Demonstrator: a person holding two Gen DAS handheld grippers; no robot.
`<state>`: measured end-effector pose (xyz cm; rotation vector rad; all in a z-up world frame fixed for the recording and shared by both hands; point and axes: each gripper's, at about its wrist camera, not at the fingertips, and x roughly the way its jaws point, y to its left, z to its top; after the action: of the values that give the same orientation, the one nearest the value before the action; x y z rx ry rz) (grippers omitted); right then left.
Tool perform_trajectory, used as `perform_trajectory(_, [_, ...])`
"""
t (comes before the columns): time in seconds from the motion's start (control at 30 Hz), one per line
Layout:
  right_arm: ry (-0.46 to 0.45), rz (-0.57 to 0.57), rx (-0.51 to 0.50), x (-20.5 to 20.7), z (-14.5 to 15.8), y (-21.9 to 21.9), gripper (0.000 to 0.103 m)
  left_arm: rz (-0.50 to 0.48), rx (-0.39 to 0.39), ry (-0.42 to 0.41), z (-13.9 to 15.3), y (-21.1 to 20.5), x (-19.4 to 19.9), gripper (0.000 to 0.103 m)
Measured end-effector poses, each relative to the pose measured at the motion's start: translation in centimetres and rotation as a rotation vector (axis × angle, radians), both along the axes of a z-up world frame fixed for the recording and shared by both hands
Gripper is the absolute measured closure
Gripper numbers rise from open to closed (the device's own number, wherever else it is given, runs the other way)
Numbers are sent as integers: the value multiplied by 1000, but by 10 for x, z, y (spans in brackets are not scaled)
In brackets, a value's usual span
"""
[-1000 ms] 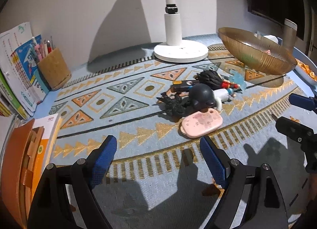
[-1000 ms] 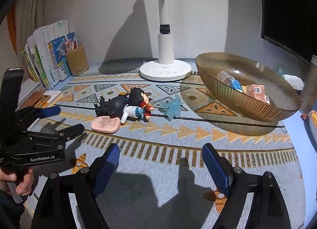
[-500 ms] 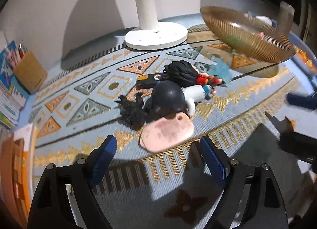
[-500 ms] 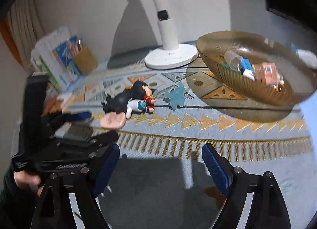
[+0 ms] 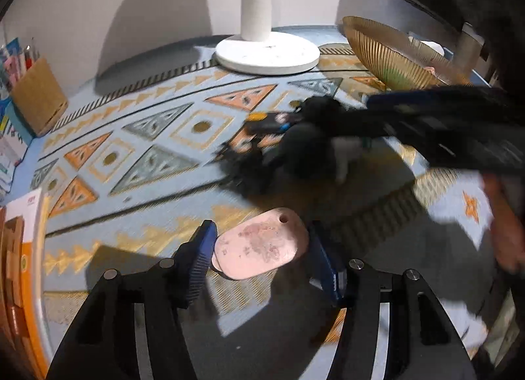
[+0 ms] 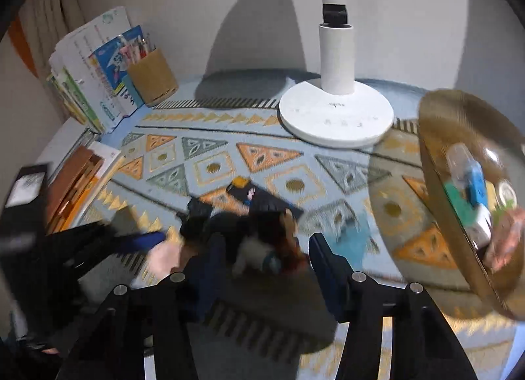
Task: Organize rigid objects
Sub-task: 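Grasp the pink oval tag with left tool while right tool grasps red-clothed figure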
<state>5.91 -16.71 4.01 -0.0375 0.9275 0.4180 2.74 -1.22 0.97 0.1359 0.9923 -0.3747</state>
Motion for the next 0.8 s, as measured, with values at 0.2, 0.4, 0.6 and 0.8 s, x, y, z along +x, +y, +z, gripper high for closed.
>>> perform_trajectory(0.2, [40, -8, 85, 26, -9, -3, 50, -37, -101, 19, 2, 26, -12, 48])
perform_trajectory(0.4, [156, -17, 236, 27, -22, -23, 50, -84, -113, 10, 2, 10, -19, 48])
perform_trajectory(0.6, [156, -13, 205, 31, -25, -16, 66, -85, -158, 26, 2, 2, -21, 48])
perform_trajectory(0.8, [76, -52, 300, -12, 3, -46, 68, -102, -189, 44, 2, -14, -28, 48])
